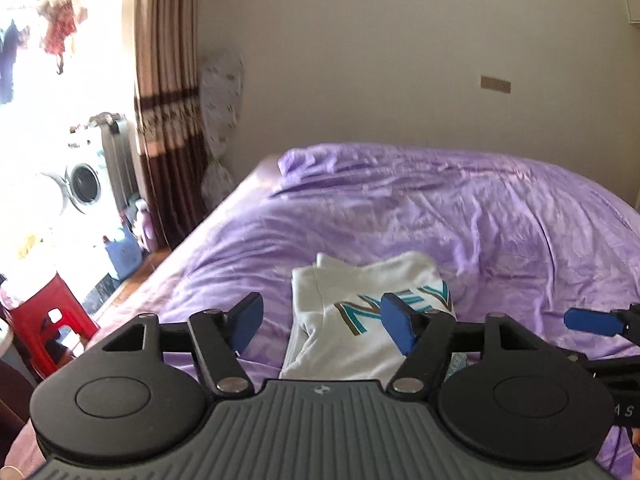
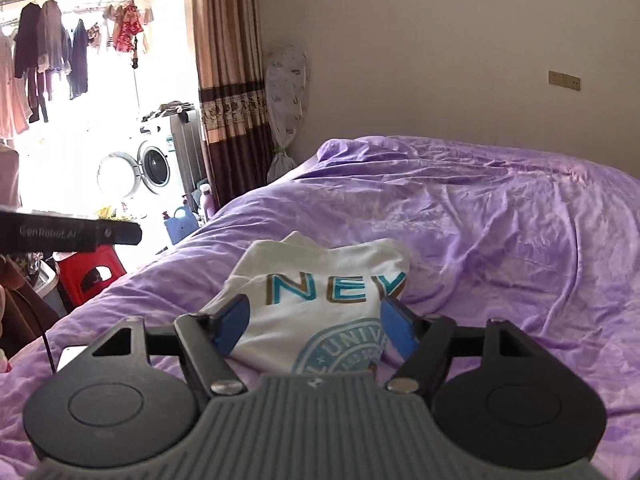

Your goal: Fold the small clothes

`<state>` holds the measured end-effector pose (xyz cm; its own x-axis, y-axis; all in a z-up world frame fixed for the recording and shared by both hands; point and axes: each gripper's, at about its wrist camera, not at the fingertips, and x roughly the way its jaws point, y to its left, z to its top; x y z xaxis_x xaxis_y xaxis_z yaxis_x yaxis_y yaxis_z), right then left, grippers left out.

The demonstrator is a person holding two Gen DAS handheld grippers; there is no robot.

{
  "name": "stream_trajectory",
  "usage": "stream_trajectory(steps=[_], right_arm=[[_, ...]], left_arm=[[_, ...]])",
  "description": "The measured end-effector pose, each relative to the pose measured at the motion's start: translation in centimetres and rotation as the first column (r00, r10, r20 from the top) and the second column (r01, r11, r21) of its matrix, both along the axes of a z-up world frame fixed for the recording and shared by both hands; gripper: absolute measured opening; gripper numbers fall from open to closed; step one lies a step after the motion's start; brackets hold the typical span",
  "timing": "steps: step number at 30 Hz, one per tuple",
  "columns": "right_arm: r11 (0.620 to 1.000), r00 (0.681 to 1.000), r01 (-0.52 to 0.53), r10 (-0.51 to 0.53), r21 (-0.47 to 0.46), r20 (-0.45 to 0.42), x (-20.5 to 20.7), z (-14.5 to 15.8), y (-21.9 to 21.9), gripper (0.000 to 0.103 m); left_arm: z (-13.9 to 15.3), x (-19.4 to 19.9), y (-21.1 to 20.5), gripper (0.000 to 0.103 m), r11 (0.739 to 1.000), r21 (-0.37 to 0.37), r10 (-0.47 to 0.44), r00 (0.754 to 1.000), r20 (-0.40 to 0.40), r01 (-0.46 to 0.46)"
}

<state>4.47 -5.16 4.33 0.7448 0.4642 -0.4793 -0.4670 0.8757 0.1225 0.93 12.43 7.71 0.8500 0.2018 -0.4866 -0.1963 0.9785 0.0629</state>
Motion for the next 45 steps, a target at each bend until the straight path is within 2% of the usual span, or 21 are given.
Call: stream_trajectory(steps=[3,5,10,18,22,45], right_arm=[[1.000,1.000,0.003,-0.003,0.006,0.006,-1.4,0.1,-0.1,0.074],[1.000,1.000,0.009,-0.009,0.002,0.018,-2.2,0.2,-0.1,0.081],[1.000,1.000,-0.001,0.002,-0.028,0.020,-3.8,-0.3,0.3,0.081],[0.993,0.996,-0.009,-0.002,-0.117,-0.089,-3.6,-4.0,1.2,0.081],[0.991,0.992,-0.004,-0.013,-0.132,-0.126,-3.0,-5.3,1.1,0.081],[0.990,0.990,-0.001,-0.018,-0.138,-0.142,-2.5,-5.9,1.2,0.081]], left_arm=[[-0.4,-0.7,-0.9,0.084,0.999,0.042,0.006,1.000,0.000,-0.006],[-1.1,-1.2,-1.5,0.088,0.998,0.054,0.009,1.000,-0.011,-0.008],[-3.7,-0.6,-2.2,0.088,0.999,0.036,-0.009,0.993,-0.120,0.014],[-7.5,-0.1,-2.5,0.088,1.000,0.002,-0.006,0.971,-0.238,0.007],[-8.3,0.0,-2.6,0.088,1.000,0.000,-0.010,0.963,-0.269,0.011],[-8.3,-0.1,-2.6,0.088,1.000,0.004,-0.015,0.963,-0.270,0.017]])
